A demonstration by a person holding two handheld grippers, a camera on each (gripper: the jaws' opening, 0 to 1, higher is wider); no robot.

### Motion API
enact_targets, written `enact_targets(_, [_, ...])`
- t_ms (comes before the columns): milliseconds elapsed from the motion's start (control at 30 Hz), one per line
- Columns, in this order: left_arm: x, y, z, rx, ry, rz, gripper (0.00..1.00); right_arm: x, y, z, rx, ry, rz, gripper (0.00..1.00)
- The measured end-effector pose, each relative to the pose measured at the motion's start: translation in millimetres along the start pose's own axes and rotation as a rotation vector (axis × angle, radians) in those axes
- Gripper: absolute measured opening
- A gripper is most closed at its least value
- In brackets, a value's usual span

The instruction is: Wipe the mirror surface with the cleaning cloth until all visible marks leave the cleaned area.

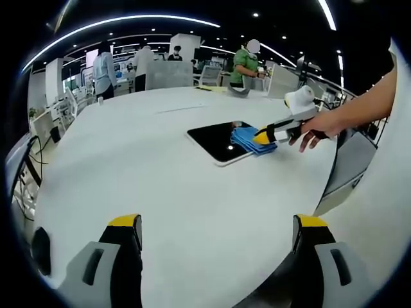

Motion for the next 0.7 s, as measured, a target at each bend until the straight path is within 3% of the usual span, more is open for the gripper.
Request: enact_targets(700, [2.2, -1.3, 1.1, -0.003, 0.006, -0.003, 0.98, 8.1, -5.1, 4.2, -0.002, 0.001, 0.006, 0.19])
Point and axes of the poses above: the point that each gripper's makers call its tool centre point, and the gripper's own axes: y roughly backward along the fingers, x roughly to its left, z roughly out of its top, the point moved 4 cm from there along y, roughly backward along the fingers, and after that the axes turned 7 degrees about z, right-handed, at the moved point
